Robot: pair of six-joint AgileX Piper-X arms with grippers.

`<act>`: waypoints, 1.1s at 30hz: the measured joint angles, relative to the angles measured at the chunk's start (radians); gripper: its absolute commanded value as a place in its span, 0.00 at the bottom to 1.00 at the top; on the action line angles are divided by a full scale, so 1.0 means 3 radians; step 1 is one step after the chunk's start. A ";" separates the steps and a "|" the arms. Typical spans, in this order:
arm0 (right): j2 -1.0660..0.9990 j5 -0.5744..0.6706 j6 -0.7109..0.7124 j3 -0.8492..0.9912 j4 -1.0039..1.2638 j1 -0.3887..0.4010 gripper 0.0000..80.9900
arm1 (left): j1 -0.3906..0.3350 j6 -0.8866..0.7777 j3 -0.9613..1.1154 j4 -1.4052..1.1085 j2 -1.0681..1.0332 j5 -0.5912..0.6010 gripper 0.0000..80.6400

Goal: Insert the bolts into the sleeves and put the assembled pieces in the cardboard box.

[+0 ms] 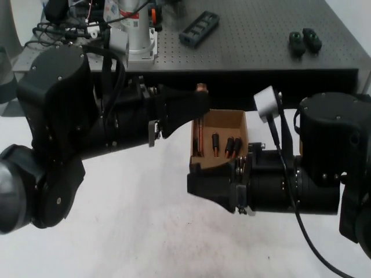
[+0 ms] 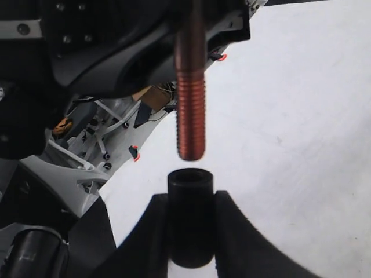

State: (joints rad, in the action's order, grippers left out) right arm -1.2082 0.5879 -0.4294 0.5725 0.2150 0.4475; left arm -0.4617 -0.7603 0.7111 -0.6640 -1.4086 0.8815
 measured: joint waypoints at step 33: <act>0.0000 -0.0491 0.0128 0.0000 0.0517 -0.0057 0.02 | 0.0006 0.0054 0.0000 -0.0009 0.0000 0.0061 0.23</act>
State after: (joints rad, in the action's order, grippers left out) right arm -1.2082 0.4406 -0.3909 0.5725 0.3700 0.4303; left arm -0.4600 -0.7442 0.7111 -0.6667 -1.4086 0.8999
